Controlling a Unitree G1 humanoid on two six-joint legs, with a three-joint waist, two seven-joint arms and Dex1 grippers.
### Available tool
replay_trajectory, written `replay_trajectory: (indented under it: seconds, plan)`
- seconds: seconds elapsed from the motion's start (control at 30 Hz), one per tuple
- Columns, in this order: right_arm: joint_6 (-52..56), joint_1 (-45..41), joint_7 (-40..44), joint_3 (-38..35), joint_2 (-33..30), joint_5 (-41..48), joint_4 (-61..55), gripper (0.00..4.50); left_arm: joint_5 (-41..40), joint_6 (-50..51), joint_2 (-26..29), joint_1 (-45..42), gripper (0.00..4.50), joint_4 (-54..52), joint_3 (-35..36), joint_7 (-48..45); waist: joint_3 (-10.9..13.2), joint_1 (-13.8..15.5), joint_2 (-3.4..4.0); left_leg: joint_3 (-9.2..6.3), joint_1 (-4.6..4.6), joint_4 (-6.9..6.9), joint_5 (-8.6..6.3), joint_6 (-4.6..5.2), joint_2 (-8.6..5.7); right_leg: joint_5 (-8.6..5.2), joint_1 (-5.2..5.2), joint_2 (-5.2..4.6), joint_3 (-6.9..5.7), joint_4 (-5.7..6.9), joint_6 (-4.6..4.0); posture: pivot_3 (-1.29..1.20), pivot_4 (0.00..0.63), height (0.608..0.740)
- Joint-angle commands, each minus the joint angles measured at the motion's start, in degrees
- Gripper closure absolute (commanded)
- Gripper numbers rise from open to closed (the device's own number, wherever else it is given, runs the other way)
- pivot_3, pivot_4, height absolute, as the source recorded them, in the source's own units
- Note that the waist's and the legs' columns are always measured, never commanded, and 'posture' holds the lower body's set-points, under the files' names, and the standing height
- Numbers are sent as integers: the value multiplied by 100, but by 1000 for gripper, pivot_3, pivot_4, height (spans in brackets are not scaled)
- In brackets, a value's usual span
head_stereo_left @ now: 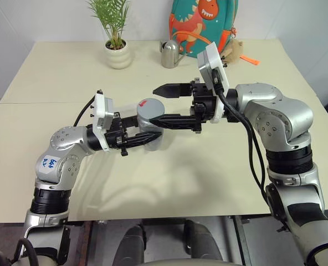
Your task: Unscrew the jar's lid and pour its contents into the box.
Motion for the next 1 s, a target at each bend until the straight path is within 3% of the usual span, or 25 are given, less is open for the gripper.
replay_trajectory:
  seconds: [0.03, 0.33, 0.83, 1.0]
  plan:
    - [-54, -31, 96, -156, -79, 109, -132, 27, -51, -49, 50, -39, 2567, -86, 123, -4, 0, 3, 0, 0, 0, 0, 0, 0, 0, 0, 0, 0, 0, 1, 0, 0, 150, 740]
    - [-17, -81, 262, -179, 18, 381, -219, 27, -58, -53, 63, 9, 2567, -118, 154, 14, 0, 8, 0, 0, 0, 0, 0, 0, 0, 0, 0, 0, 0, -2, 0, 0, 150, 740]
    - [-183, -229, 211, 54, 304, 36, 114, 27, -52, -56, 62, -17, 2567, -159, 150, 67, 0, 6, 0, 0, 0, 2, 0, 0, 0, 0, 0, 0, 0, 0, 0, 0, 150, 740]
    - [-174, -324, 150, -112, 508, 210, 104, 1614, -51, -62, 80, -12, 2567, -159, 167, 72, 0, 7, 0, 0, 0, 3, 0, 0, 0, 0, 0, 0, 1, 1, 0, 0, 150, 740]
